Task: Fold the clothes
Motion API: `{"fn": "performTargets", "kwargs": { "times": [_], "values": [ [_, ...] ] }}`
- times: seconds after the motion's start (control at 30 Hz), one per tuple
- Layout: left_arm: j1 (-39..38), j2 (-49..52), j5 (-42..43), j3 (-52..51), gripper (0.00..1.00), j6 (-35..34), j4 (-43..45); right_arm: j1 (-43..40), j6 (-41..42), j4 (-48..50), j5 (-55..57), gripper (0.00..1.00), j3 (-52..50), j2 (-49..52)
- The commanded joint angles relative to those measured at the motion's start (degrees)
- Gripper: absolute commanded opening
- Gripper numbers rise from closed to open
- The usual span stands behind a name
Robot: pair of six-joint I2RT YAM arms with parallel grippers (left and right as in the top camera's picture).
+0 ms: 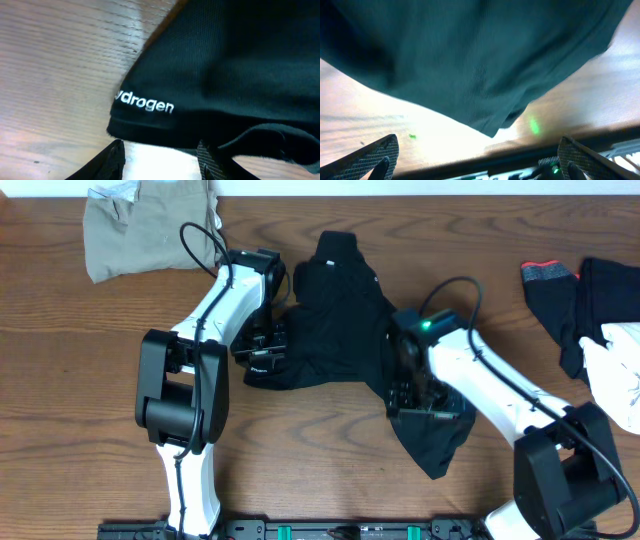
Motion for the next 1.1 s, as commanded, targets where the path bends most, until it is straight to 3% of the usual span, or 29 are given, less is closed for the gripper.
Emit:
{"fn": "performTargets", "kwargs": {
  "times": [0.0,0.37,0.63,1.07],
  "values": [
    [0.02,-0.42,0.61,-1.95,0.5,1.31,1.07,3.91,5.51,-0.17,-1.92,0.99,-2.45,0.04],
    [0.04,-0.42,0.59,-3.58,0.5,1.27,3.54,16.9,24.11,2.32,-3.43,0.99,-10.69,0.04],
    [0.04,-0.42,0.55,-3.58,0.5,1.31,3.74,17.25,24.3,12.55,-5.44,0.99,-15.89,0.04],
    [2.34,-0.42,0.59,-3.58,0.5,1.33,3.74,11.26,22.73,16.79,-0.57,0.99,-16.46,0.04]
  ]
}}
